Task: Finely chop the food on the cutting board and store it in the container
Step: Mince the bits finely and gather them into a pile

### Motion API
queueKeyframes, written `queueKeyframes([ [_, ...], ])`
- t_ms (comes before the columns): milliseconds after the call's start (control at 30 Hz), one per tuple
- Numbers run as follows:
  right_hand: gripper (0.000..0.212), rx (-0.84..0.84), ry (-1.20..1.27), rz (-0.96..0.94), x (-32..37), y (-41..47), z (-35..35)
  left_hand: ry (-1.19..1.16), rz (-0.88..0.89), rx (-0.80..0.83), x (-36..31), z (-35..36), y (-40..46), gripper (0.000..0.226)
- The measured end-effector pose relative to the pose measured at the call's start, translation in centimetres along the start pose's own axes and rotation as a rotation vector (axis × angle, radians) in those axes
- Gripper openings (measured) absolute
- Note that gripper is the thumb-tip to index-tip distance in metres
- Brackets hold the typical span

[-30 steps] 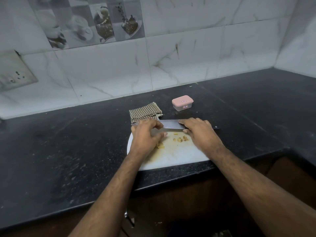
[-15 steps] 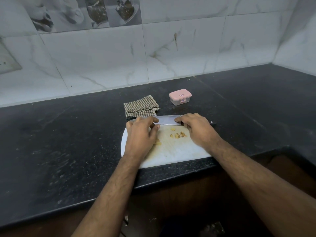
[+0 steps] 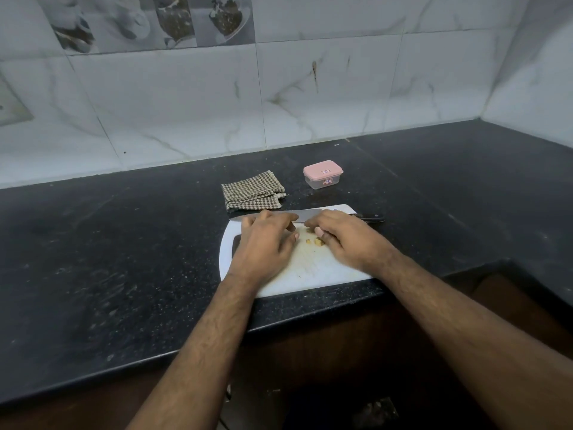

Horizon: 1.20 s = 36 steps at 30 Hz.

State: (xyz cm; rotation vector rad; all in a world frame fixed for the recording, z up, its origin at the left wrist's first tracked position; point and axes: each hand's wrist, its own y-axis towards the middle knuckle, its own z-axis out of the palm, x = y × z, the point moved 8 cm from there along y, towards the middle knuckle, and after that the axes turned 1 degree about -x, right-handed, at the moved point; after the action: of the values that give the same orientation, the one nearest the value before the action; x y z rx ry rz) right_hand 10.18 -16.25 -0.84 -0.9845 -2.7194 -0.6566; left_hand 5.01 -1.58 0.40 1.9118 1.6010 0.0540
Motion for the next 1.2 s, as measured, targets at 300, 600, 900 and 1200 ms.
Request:
queueKeyframes([
  [300,0.04,0.057,0.004,0.002,1.0,-0.2,-0.2,-0.002,-0.014,0.022,0.0,0.0,-0.1,0.045],
  [600,0.024,0.077,-0.047,-0.155,2.2,0.1,0.1,-0.046,-0.023,0.006,-0.2,-0.4,-0.2,0.048],
  [900,0.021,-0.112,-0.16,-0.135,2.1,0.1,-1.2,-0.096,-0.072,-0.074,0.3,-1.1,-0.3,0.043],
  [1200,0.028,-0.088,-0.185,-0.046,5.1,0.8,0.8,-0.219,-0.19,-0.202,1.5,-2.3,-0.5,0.051],
])
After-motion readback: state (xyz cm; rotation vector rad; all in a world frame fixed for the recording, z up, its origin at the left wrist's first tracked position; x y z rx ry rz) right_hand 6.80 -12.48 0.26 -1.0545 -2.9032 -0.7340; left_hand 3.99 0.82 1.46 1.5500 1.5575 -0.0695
